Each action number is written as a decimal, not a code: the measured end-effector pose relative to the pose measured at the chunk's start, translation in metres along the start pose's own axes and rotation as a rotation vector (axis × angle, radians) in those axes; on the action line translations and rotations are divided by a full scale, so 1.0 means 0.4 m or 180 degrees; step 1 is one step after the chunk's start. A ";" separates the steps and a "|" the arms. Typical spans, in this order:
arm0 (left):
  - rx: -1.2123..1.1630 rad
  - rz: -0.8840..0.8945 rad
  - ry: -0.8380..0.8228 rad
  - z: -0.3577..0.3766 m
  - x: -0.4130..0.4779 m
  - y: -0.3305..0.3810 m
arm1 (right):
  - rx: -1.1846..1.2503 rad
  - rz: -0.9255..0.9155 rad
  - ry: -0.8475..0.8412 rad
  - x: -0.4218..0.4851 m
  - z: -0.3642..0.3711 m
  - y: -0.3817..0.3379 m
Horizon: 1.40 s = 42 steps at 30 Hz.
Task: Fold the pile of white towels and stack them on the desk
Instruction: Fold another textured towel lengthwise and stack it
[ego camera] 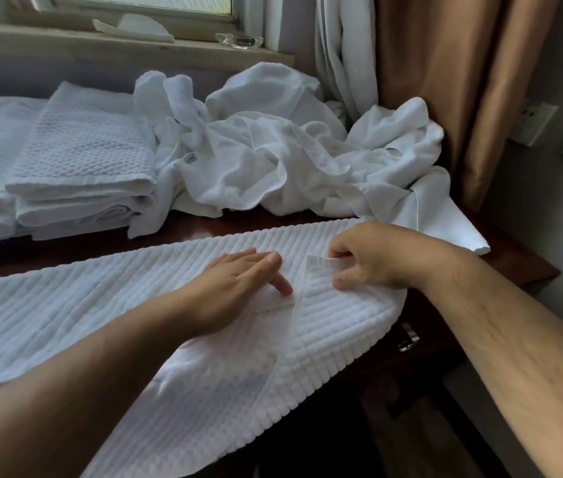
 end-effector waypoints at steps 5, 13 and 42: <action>-0.0383 -0.0028 0.0268 -0.008 0.000 -0.004 | 0.0665 -0.0254 0.0005 0.024 -0.010 -0.003; -0.0077 -0.0318 -0.0420 -0.049 0.020 0.029 | 0.3463 0.0301 0.0940 0.031 0.029 0.085; 0.2201 -0.0865 -0.0393 -0.116 0.216 0.055 | 0.1432 0.1507 0.1828 0.075 0.044 0.145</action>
Point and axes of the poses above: each hand's wrist, its own x-axis towards the middle knuckle, its own z-axis out of the palm, y = z × x, the point moved 3 cm from there along x, towards the middle knuckle, and after that the axes turned 2 degrees about x, right-handed, at the moved point
